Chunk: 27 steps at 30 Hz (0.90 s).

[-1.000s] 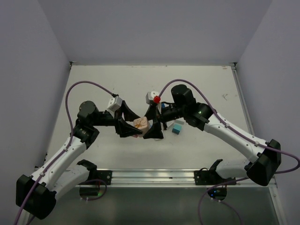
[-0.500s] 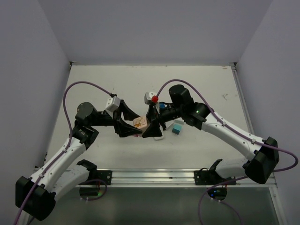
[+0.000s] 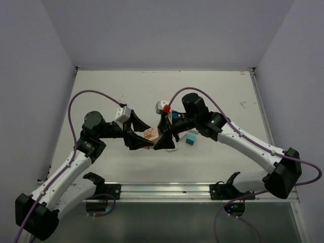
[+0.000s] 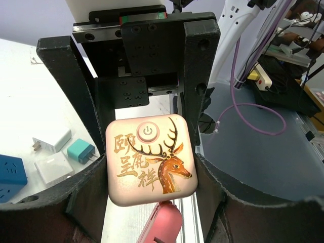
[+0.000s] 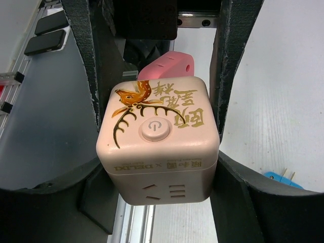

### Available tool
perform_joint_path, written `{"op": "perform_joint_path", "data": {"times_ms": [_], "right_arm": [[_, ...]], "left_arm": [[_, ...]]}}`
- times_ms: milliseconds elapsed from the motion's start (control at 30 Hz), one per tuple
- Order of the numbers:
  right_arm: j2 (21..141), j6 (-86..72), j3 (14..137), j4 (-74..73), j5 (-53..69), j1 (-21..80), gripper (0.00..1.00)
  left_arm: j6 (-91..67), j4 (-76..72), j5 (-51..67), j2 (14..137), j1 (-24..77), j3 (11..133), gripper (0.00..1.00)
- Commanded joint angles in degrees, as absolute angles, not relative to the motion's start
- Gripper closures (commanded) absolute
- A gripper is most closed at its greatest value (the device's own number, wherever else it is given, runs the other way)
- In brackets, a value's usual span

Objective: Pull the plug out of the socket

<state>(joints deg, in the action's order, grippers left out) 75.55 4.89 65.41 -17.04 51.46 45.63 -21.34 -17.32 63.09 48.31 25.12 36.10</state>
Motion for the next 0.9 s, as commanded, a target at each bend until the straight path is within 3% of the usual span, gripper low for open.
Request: {"op": "perform_joint_path", "data": {"times_ms": [0, 33, 167, 367, 600, 867], "right_arm": [[73.04, 4.31, 63.9, -17.14, 49.84, 45.35, 1.0], [72.86, 4.22, 63.72, -17.23, 49.75, 45.35, 1.0], [72.07, 3.87, 62.41, -16.79, 49.48, 44.83, 1.0], [71.63, 2.9, 60.74, -15.73, 49.22, 44.21, 1.0], [68.91, 0.79, 58.62, -12.4, 50.7, 40.88, 1.0], [65.31, 0.79, 57.66, -13.27, 56.25, 35.51, 1.0]], "left_arm": [[-17.85, -15.04, 60.47, 47.37, 25.14, 37.09, 0.53], [-17.67, -14.77, 59.95, 47.37, 25.14, 37.18, 0.43], [-17.75, -14.59, 57.84, 46.85, 25.14, 37.27, 0.24], [-16.97, -14.59, 53.19, 44.57, 25.14, 36.83, 0.2], [-15.47, -11.43, 46.94, 41.22, 25.05, 35.07, 0.03], [-17.05, -14.06, 54.92, 43.41, 24.96, 31.82, 0.02]]}}
